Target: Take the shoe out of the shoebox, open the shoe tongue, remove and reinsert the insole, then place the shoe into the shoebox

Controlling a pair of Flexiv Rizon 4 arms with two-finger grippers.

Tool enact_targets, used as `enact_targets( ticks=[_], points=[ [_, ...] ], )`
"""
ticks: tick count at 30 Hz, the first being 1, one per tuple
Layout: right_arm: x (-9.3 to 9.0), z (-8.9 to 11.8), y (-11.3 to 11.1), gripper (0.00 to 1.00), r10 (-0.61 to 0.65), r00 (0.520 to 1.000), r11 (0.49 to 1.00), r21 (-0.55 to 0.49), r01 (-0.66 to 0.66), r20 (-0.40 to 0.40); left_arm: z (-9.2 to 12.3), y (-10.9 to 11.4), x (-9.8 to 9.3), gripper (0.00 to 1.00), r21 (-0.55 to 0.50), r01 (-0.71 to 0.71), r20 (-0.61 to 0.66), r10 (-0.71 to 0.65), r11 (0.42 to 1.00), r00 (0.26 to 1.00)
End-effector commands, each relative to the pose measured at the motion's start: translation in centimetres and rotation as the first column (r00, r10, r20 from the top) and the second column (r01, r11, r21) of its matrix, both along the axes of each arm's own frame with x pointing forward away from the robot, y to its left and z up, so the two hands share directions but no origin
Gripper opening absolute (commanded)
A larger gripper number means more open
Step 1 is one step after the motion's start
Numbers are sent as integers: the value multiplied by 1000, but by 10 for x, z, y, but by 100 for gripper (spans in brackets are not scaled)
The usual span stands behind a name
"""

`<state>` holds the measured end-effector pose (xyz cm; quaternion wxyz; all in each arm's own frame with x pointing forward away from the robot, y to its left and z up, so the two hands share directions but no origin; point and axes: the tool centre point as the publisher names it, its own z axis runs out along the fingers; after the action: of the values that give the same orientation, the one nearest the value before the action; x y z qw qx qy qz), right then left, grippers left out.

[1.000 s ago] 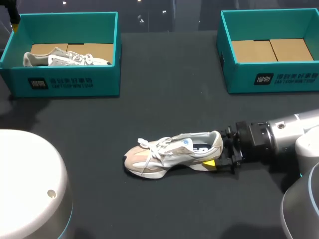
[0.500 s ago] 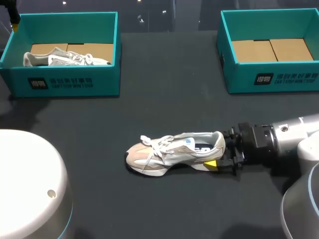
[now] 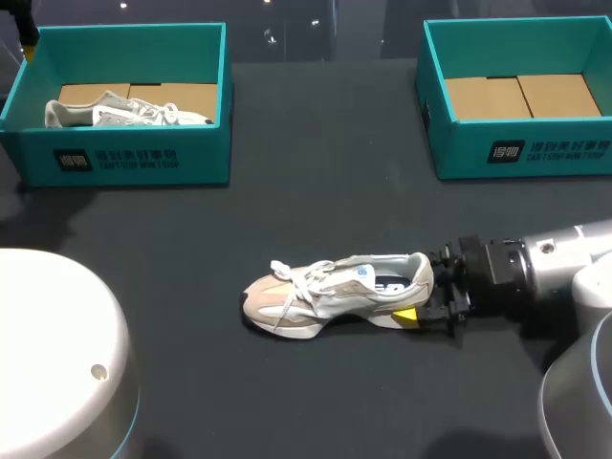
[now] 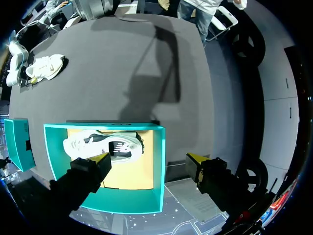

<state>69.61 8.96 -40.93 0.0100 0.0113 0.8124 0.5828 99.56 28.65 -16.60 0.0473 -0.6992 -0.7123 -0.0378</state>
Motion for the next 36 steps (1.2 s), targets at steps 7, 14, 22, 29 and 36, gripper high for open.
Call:
enact_targets(
  ticks=[7, 14, 22, 29, 36],
  points=[
    [-1, 1, -1, 0, -1, 1000, 1000, -4, 1, 0, -5, -61, -46, 100, 76, -630, 5, 631, 773, 775],
    [-1, 1, -1, 0, -1, 1000, 1000, -4, 1, 0, -9, -90, -67, 100, 14, -839, -109, 835, 544, 540],
    [-1, 1, -1, 0, -1, 1000, 1000, -4, 1, 0, -5, -105, -81, 100, -20, -826, -88, 822, 564, 563],
    [-1, 1, -1, 0, -1, 1000, 1000, -4, 1, 0, -5, -105, -81, 100, -20, -826, -88, 822, 564, 563],
    [-1, 1, -1, 0, -1, 1000, 1000, -4, 1, 0, 7, -150, -125, 100, -113, -955, -102, 952, 276, 287]
  ],
)
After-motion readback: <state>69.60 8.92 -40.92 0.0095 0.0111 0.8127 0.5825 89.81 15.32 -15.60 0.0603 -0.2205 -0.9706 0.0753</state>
